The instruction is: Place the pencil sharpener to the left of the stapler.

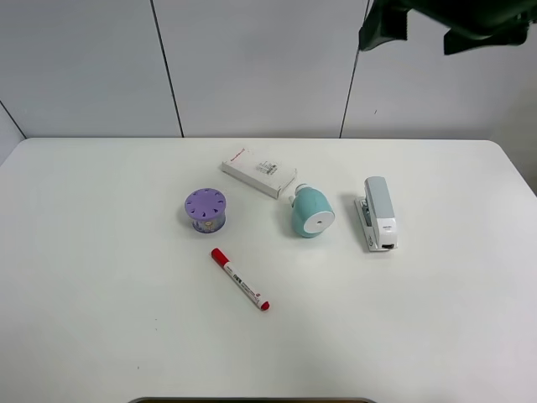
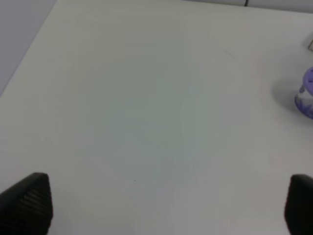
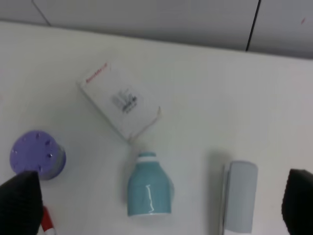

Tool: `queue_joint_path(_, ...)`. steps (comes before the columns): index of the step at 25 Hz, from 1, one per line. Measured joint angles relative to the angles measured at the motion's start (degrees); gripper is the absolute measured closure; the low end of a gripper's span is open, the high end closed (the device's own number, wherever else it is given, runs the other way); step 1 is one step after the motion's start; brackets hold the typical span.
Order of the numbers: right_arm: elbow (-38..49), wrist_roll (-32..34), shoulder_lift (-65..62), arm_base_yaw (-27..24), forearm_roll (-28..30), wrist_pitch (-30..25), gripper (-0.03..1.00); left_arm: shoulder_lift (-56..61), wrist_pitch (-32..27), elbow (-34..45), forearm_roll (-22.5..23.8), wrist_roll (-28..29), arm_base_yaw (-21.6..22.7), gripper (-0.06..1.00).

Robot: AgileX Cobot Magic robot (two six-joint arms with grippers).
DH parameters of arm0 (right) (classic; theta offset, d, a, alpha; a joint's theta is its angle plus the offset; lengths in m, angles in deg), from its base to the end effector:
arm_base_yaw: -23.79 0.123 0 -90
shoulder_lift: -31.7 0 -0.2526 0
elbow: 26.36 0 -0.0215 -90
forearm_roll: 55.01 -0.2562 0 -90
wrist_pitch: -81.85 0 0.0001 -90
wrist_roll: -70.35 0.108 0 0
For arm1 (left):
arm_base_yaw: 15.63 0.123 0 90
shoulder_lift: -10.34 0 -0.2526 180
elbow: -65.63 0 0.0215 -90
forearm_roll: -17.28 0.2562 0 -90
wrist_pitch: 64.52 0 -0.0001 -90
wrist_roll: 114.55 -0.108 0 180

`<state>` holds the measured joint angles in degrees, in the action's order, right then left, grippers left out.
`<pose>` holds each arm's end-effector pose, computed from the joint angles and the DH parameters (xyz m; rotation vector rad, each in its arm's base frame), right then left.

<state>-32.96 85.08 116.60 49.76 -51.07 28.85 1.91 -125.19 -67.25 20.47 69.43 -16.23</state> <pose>0.2769 0.1283 0.3765 -0.2447 2.2925 0.2832 0.0460 0.0048 0.2750 -0.0628 2.0262 0.0160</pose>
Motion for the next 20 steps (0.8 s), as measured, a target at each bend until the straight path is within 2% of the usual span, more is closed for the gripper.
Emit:
queue_joint_path(6,0.0,-1.8,-9.2,0.0,0.7,-0.9,-0.01,0.0,0.0,0.0,0.0,0.0,0.0,-0.01)
queue_joint_path(15,0.0,-3.1,-24.8,-0.2,9.5,-6.4,-0.01,0.0,0.0,0.0,0.0,0.0,0.0,-0.01)
queue_joint_path(17,0.0,-4.3,-28.6,-1.7,10.1,-7.3,-0.01,0.0,0.0,0.0,0.0,0.0,0.0,-0.01)
queue_joint_path(20,-0.1,-7.0,-34.2,-6.5,10.6,-9.9,-0.01,0.0,0.0,0.0,0.0,0.0,0.0,-0.01)
